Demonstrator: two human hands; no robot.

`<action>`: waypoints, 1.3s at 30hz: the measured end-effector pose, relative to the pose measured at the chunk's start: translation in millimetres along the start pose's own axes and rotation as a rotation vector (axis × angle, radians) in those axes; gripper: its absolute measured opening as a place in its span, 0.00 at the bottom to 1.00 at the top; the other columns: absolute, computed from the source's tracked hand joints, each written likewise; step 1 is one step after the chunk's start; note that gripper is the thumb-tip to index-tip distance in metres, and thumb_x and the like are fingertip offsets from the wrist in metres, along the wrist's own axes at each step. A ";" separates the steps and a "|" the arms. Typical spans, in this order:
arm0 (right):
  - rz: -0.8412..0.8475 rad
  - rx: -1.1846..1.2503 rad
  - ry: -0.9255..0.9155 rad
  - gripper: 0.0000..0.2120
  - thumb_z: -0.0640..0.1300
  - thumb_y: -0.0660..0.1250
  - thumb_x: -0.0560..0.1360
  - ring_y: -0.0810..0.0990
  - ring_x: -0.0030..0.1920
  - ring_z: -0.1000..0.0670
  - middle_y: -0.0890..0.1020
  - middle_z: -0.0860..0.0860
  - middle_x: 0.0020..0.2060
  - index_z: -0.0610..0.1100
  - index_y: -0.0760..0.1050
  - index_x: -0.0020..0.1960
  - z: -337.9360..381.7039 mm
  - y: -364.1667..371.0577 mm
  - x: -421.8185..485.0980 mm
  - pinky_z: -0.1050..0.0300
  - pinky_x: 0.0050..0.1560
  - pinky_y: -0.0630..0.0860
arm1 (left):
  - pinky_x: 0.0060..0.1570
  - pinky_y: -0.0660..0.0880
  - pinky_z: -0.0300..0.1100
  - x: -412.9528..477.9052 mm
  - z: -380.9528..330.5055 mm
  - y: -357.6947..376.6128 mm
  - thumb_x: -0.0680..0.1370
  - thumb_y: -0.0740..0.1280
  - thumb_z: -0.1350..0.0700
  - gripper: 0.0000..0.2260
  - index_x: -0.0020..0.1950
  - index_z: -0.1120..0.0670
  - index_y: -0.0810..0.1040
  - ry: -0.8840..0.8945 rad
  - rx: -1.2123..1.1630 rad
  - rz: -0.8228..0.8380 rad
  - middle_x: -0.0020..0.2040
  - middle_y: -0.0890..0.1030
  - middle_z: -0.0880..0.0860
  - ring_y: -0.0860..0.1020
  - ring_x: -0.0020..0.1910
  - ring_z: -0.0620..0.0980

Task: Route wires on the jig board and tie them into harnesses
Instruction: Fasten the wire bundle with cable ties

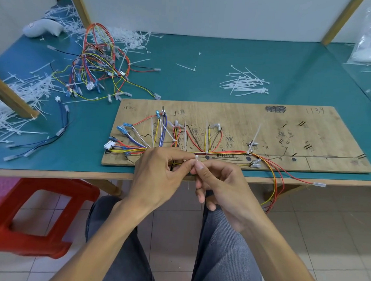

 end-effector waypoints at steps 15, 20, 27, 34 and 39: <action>-0.168 0.105 -0.017 0.13 0.52 0.73 0.80 0.84 0.29 0.43 0.82 0.41 0.33 0.41 0.80 0.49 -1.6 -0.4 2.9 0.61 0.21 0.70 | 0.33 0.72 0.51 -6.3 -17.0 -1.2 0.81 0.69 0.45 0.07 0.49 0.42 0.86 0.154 0.171 -0.008 0.36 0.77 0.46 0.74 0.36 0.49; -0.178 0.106 -0.077 0.10 0.51 0.74 0.80 0.84 0.29 0.40 0.82 0.40 0.33 0.45 0.81 0.55 5.6 2.8 6.2 0.60 0.22 0.73 | 0.33 0.72 0.53 -7.9 -15.5 -0.5 0.82 0.68 0.48 0.10 0.43 0.47 0.84 0.188 0.187 -0.010 0.36 0.77 0.47 0.75 0.35 0.48; -0.195 0.114 -0.084 0.10 0.47 0.74 0.80 0.84 0.30 0.43 0.84 0.40 0.34 0.40 0.84 0.52 10.7 1.6 7.4 0.58 0.24 0.75 | 0.38 0.77 0.52 -3.5 -10.1 -3.2 0.81 0.65 0.47 0.11 0.42 0.46 0.84 0.040 0.047 0.051 0.37 0.83 0.44 0.80 0.38 0.49; -0.155 0.086 -0.094 0.12 0.50 0.74 0.79 0.86 0.32 0.40 0.85 0.39 0.35 0.41 0.80 0.51 13.6 4.9 8.5 0.58 0.24 0.76 | 0.34 0.77 0.45 9.0 -11.8 -1.1 0.85 0.65 0.45 0.05 0.53 0.43 0.79 -0.014 -0.058 0.165 0.31 0.83 0.45 0.80 0.29 0.41; -0.152 0.064 -0.074 0.09 0.47 0.73 0.81 0.86 0.32 0.41 0.85 0.41 0.35 0.40 0.81 0.51 10.3 3.3 8.8 0.59 0.24 0.76 | 0.37 0.78 0.48 13.2 -13.9 2.1 0.85 0.64 0.42 0.05 0.54 0.42 0.76 0.050 0.074 0.245 0.33 0.82 0.44 0.78 0.31 0.44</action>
Point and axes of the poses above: each hand's wrist, its own x-axis towards the middle knuckle, its own y-axis out of the palm, z = x × y, the point moved 8 cm from there along x, towards the middle knuckle
